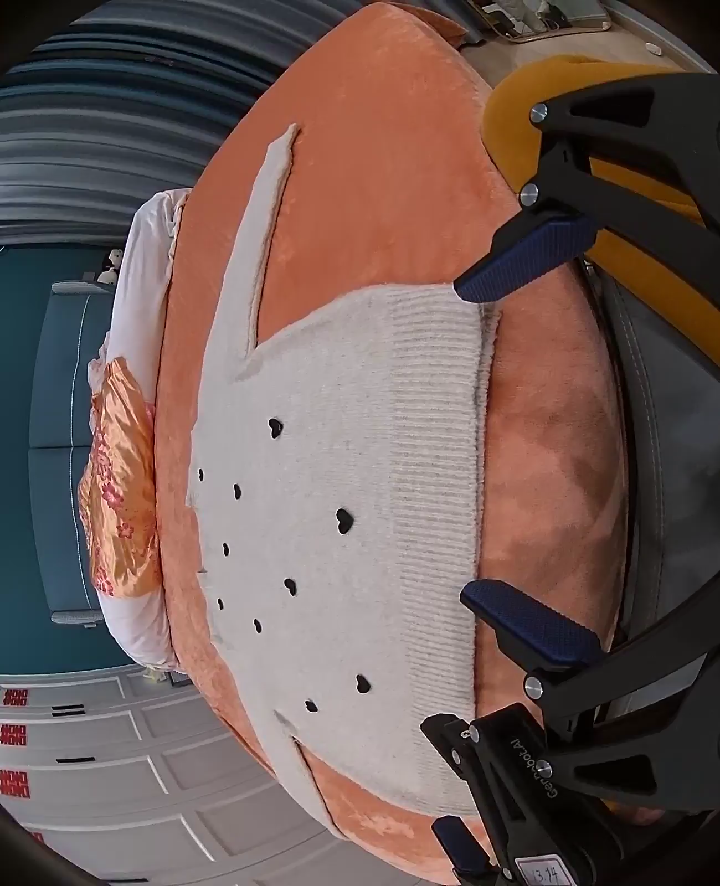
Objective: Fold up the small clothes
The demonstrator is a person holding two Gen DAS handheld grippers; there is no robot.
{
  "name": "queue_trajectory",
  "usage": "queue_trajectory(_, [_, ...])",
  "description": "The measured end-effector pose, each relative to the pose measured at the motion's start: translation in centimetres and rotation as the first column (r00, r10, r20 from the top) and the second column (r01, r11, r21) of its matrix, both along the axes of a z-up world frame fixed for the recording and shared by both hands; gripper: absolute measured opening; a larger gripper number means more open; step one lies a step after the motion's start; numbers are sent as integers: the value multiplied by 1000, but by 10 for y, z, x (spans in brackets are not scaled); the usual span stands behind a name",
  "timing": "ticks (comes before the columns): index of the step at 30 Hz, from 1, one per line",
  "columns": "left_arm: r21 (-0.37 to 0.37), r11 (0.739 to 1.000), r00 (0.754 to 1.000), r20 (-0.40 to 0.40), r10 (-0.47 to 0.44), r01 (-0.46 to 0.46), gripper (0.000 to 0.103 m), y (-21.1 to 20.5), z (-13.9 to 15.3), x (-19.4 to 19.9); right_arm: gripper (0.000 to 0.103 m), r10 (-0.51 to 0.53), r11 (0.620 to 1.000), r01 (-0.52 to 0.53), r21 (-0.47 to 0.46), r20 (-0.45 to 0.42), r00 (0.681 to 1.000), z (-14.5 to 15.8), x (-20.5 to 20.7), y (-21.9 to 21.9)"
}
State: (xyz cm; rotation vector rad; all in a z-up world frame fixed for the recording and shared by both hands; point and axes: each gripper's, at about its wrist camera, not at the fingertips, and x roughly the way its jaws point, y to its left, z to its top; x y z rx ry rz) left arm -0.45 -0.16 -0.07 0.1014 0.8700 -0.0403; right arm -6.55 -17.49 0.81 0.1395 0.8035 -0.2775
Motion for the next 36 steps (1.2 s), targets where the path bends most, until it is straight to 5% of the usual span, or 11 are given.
queue_trajectory(36, [14,1000,1000,-13,2,-2,90,3,-9,0,98,2,1000,-2,0,-21,1000,-13,-2,2])
